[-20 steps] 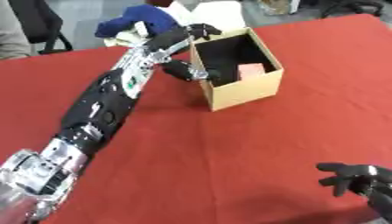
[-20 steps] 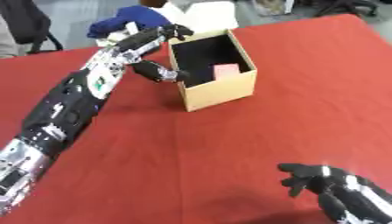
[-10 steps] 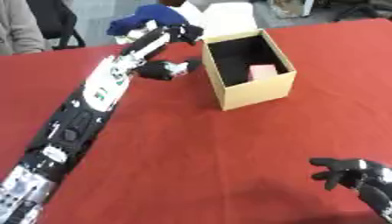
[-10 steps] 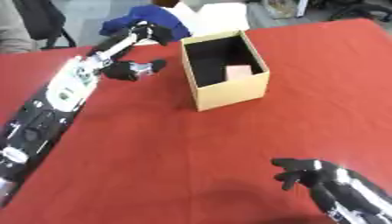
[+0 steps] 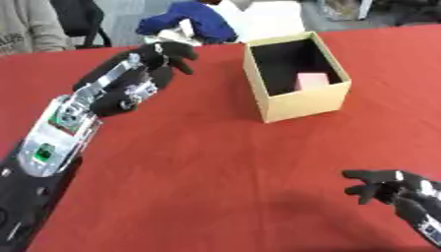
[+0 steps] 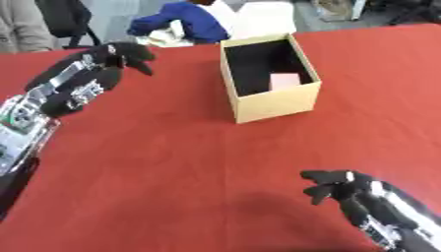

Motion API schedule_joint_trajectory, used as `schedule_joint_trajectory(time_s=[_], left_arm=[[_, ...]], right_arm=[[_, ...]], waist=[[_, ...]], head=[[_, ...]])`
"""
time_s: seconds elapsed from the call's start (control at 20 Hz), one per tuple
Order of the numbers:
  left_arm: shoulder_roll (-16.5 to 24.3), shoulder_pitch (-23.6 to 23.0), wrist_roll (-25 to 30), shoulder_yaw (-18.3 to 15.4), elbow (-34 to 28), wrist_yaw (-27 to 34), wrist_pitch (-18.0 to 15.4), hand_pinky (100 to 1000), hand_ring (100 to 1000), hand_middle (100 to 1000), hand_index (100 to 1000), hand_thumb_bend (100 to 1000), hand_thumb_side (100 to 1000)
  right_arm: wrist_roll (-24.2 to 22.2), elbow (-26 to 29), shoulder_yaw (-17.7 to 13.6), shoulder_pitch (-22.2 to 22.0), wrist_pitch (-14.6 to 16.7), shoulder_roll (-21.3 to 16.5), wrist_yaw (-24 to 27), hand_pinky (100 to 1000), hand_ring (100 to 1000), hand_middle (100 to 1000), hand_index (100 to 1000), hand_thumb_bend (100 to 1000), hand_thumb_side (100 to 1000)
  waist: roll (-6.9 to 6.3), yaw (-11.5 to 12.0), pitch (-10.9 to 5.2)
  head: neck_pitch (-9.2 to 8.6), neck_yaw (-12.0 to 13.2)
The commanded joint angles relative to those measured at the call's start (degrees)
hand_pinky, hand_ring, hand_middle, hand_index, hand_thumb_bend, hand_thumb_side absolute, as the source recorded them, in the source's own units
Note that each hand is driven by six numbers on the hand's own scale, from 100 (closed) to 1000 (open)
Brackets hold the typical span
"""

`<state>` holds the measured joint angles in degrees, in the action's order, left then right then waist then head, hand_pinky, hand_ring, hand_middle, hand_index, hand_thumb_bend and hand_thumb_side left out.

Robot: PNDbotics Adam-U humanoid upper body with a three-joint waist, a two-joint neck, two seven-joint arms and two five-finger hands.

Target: Pick up objects on the table and place them in the box.

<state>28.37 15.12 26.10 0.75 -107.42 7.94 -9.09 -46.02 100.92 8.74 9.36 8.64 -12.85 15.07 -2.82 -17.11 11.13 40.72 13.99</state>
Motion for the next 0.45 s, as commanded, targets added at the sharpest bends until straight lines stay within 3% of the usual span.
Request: schedule_joint_trajectory(time_s=[0.05,0.45], left_arm=[[-2.4,-1.5,0.8,-1.6,-3.1,0.5,1.8,1000,756,786,903,177,828],[-6.6,-5.0,1.4,-3.0,-5.3,0.3,2.7,1000,747,775,897,162,833]], right_arm=[[0.4,0.8,-0.7,0.1,0.0,-0.4,-0.4,851,949,585,824,100,554],[0.6,0.9,-0.9,-0.2,0.4,-0.4,-0.8,850,948,585,824,100,554]], waist=[[0.36,0.7,-0.66],[0.68,1.8,-0.21]], head=[[0.81,-0.1],[1.90,0.2]])
